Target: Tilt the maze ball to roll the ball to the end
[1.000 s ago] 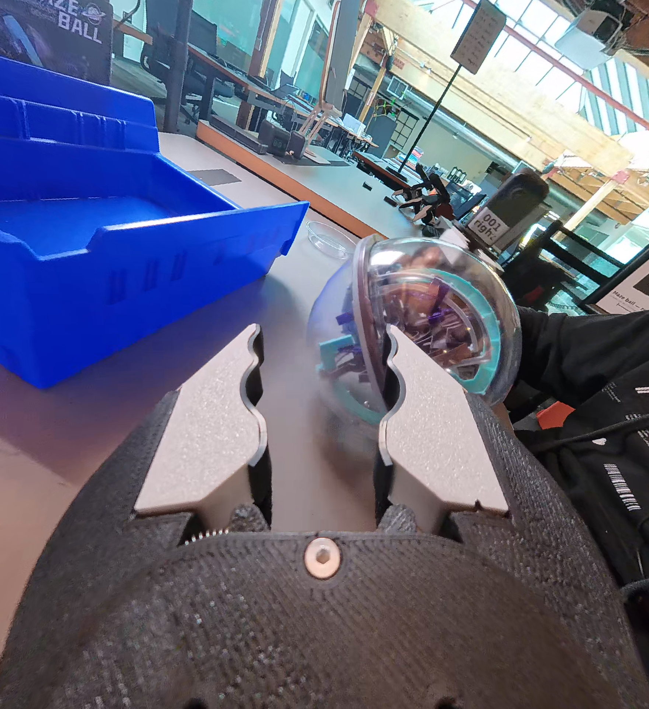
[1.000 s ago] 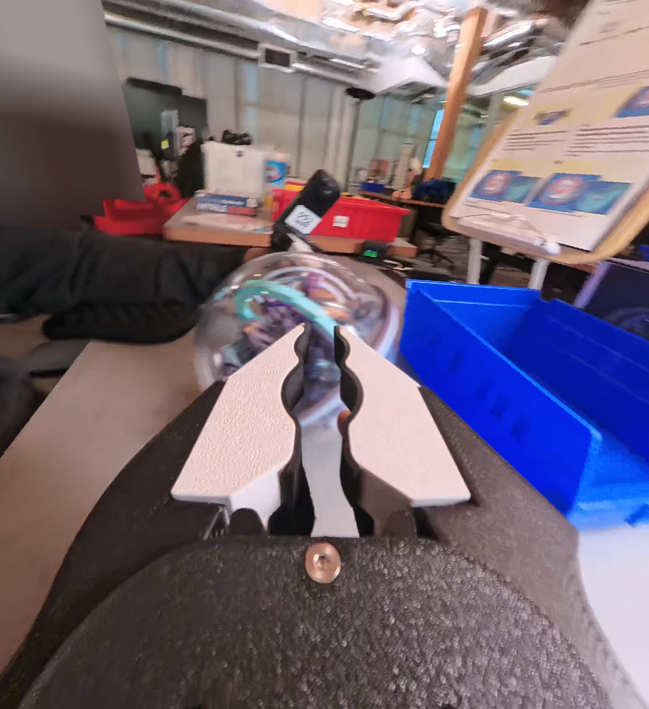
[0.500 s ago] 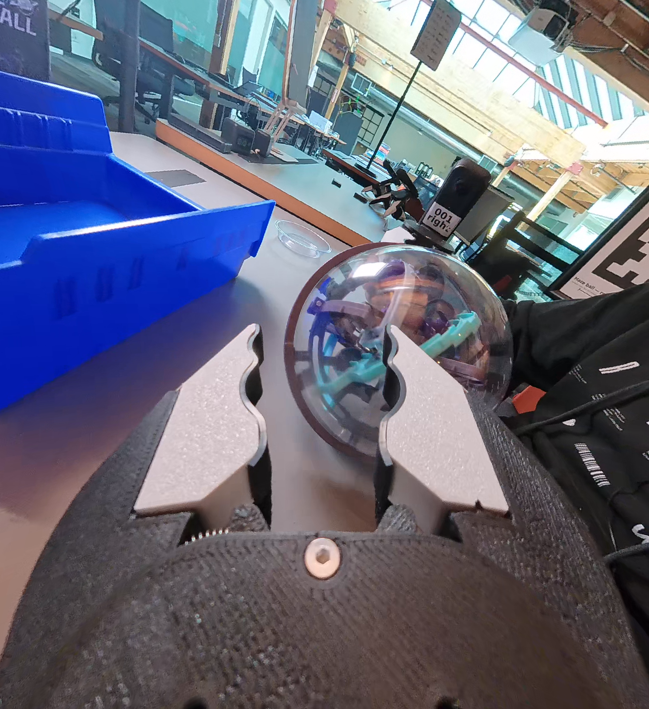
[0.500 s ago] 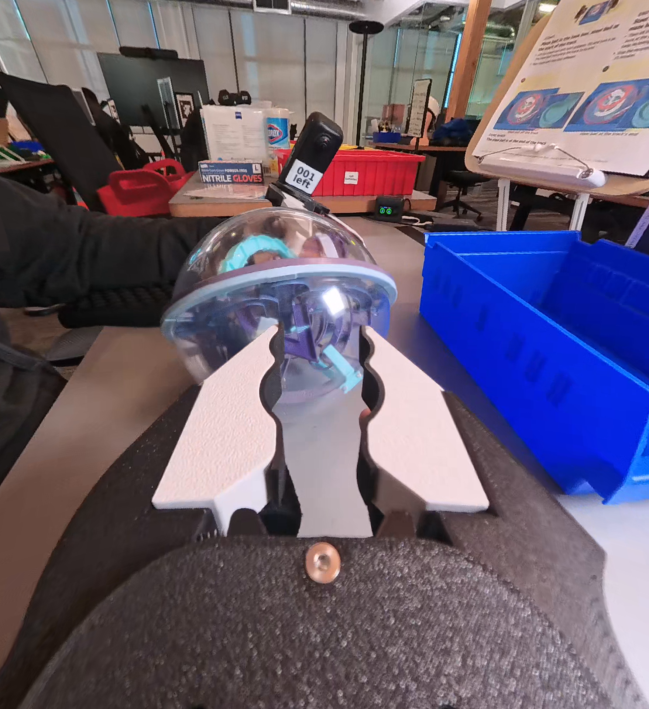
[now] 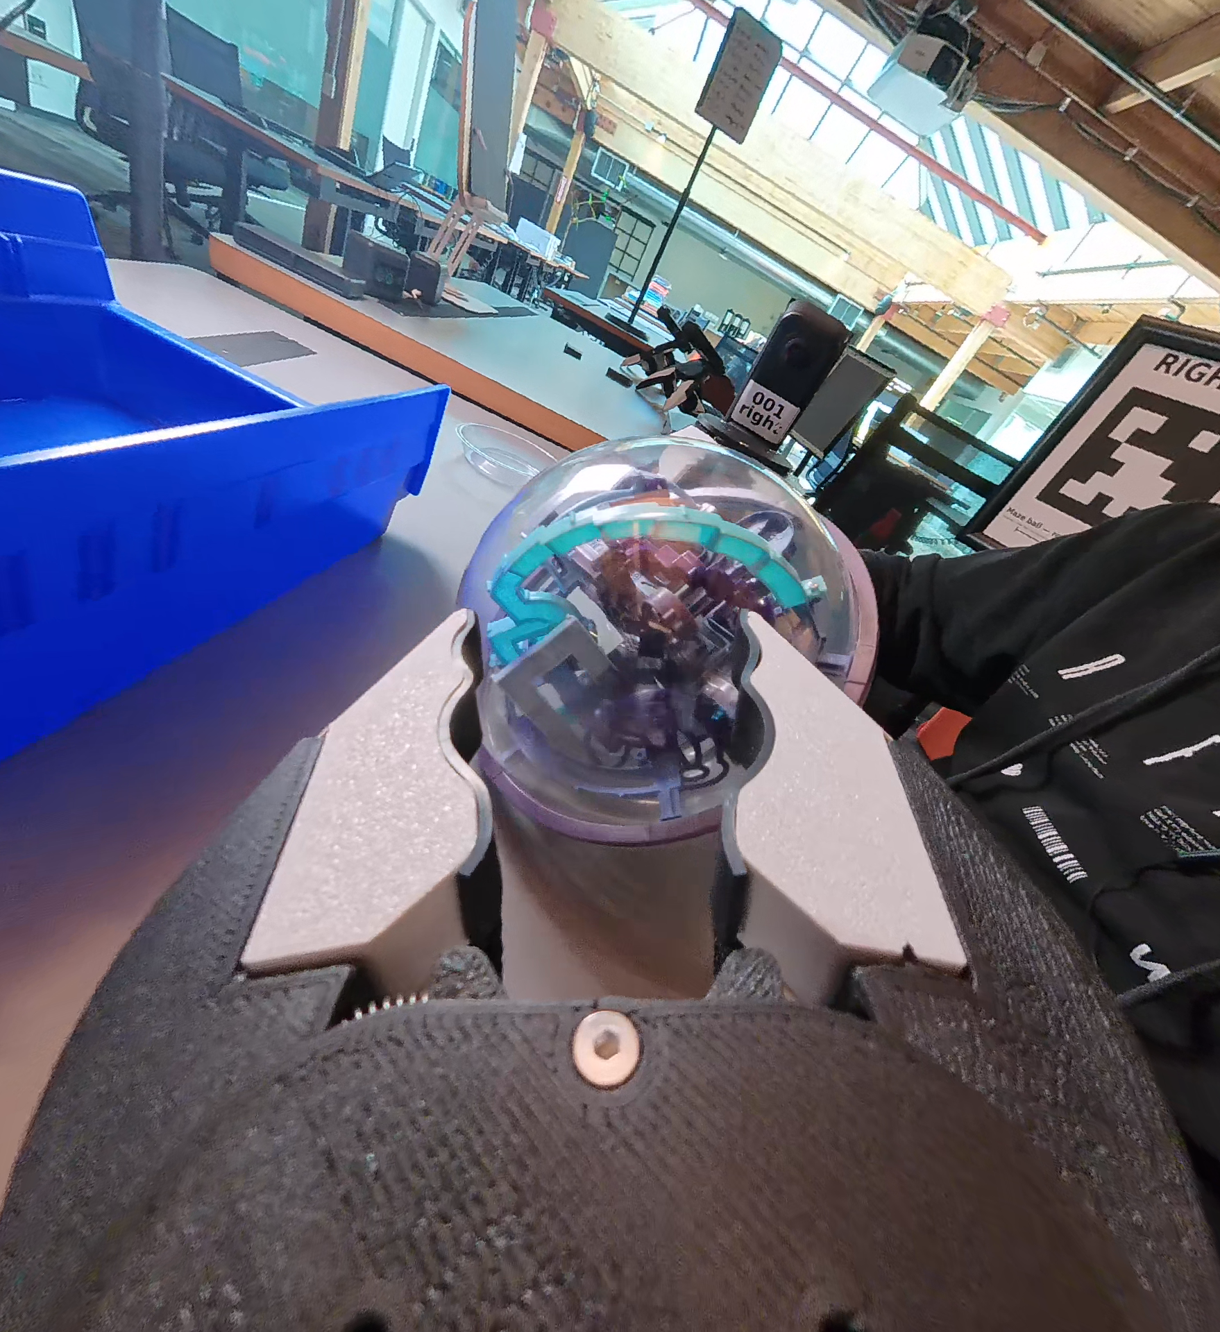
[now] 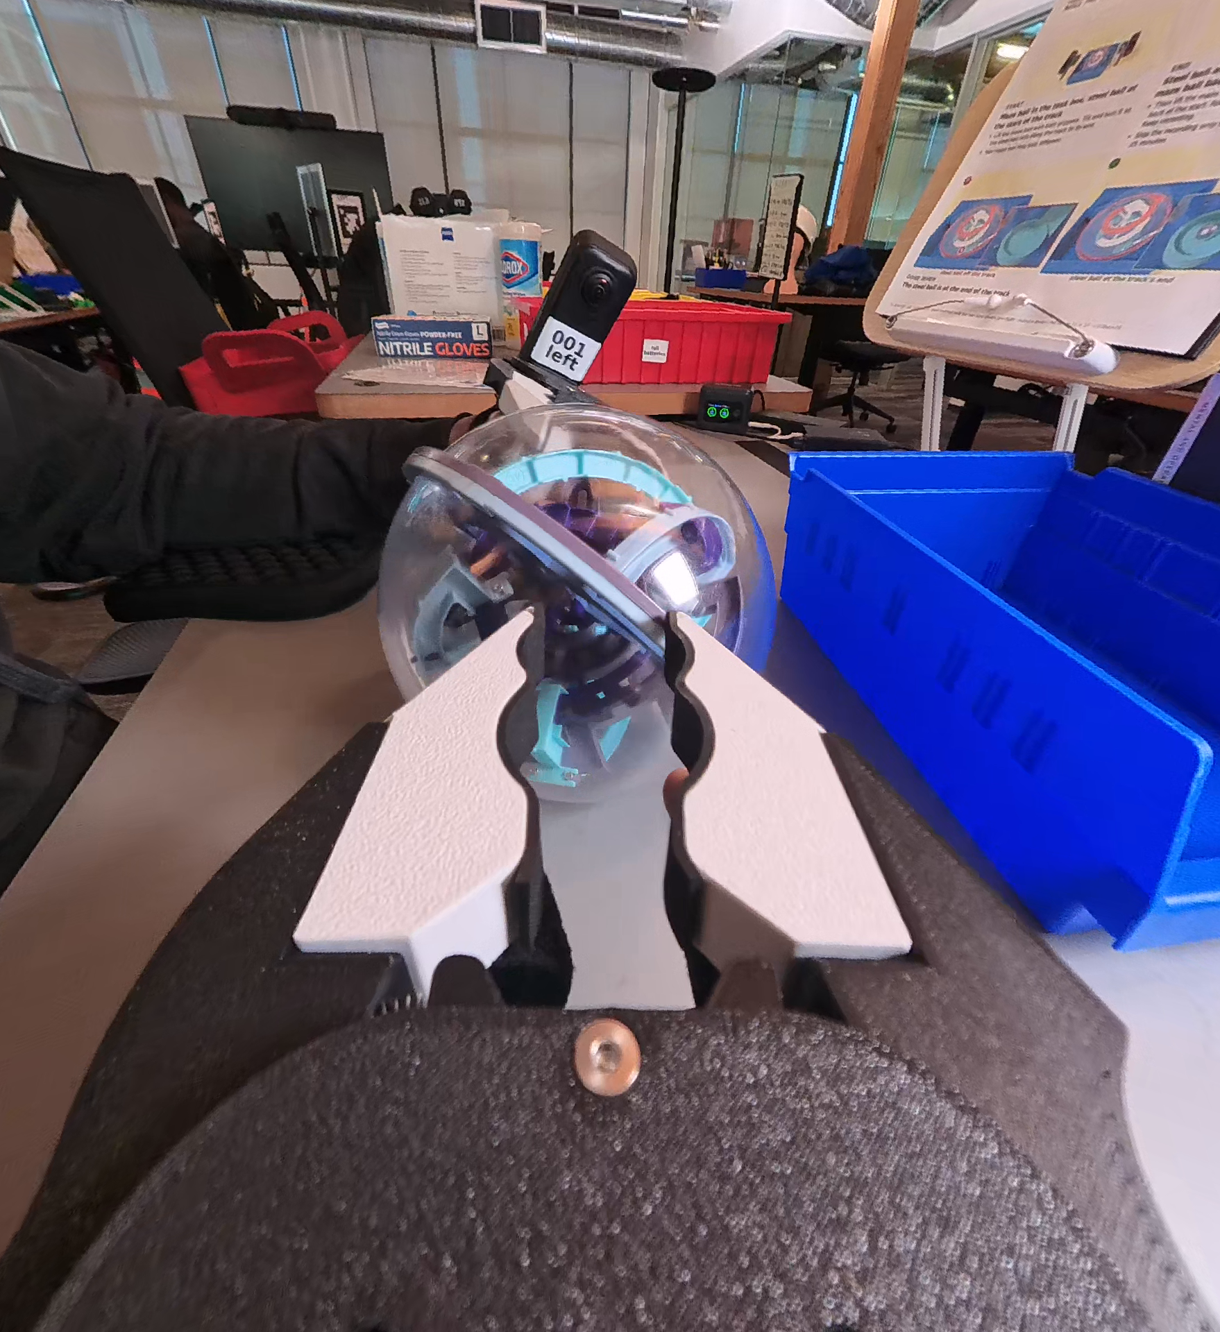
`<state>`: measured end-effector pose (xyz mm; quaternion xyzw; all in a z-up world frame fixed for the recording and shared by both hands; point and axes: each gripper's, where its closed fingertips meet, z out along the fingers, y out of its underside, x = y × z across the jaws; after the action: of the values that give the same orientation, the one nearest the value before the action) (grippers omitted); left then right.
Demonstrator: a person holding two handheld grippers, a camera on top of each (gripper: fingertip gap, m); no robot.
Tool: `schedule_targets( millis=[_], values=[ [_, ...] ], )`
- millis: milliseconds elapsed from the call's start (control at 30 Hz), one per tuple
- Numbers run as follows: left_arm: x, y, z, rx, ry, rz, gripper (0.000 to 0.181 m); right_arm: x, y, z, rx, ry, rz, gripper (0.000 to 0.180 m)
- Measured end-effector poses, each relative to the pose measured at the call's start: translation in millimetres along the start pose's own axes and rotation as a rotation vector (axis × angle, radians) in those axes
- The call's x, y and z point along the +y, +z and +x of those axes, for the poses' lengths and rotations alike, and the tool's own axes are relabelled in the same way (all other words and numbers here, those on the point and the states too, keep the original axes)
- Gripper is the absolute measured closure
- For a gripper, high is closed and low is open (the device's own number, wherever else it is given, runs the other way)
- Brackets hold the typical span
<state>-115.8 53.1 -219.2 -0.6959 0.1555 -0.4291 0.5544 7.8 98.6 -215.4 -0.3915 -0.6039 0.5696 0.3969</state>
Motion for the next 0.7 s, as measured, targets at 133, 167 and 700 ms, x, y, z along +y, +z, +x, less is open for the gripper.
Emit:
schedule_targets(
  millis=[133,167,700],
  values=[
    [2.6,2.2,5.7,0.027,0.013,-0.012,0.107,1.0,0.3,0.7,0.008,-0.011,-0.005,0.149],
    [3.7,3.1,7.4,0.035,0.017,-0.018,0.106,0.6,0.2,0.1,0.006,-0.012,-0.002,0.152],
    [17.5,4.6,39.4,0.194,0.046,-0.095,0.089,14.8,-4.8,-26.8,-0.23,0.158,-0.083,0.135]
  ],
)
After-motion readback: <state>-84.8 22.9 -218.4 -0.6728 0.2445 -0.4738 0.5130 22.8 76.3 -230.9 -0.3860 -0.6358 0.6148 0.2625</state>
